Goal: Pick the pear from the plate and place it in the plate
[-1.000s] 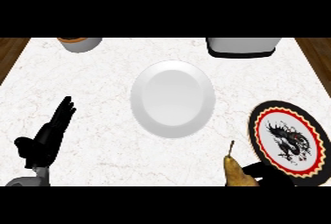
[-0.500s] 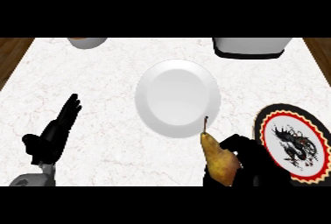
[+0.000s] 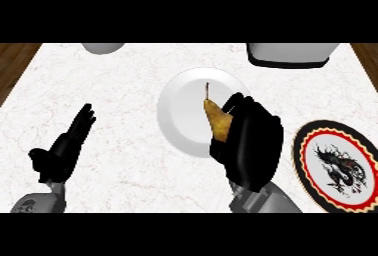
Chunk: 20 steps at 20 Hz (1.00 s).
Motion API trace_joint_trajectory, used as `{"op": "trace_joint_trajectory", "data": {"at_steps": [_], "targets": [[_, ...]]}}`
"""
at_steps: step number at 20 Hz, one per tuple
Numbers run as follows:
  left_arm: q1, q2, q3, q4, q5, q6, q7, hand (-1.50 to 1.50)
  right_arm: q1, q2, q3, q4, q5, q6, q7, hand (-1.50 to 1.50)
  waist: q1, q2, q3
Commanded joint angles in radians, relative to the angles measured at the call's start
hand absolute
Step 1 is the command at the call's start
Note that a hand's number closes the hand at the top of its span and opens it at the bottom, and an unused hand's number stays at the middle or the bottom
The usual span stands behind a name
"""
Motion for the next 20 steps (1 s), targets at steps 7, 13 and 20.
{"op": "trace_joint_trajectory", "data": {"at_steps": [7,13,20], "targets": [[-0.022,-0.012,-0.002,-0.002,-0.005,-0.002,0.018,0.0,-0.2,0.011,-0.155,0.375,-0.139,-0.362,0.111,1.5,0.02,0.005,0.002],[-0.029,-0.028,-0.003,0.053,-0.025,0.004,-0.041,0.0,-0.285,0.011,-0.245,0.561,-0.192,-0.472,0.132,-1.5,0.025,0.01,0.0],[-0.076,-0.014,0.001,0.037,-0.02,-0.006,0.011,0.0,-0.314,0.011,-0.271,0.629,-0.246,-0.717,0.1,-1.5,0.024,0.007,0.002]]}}
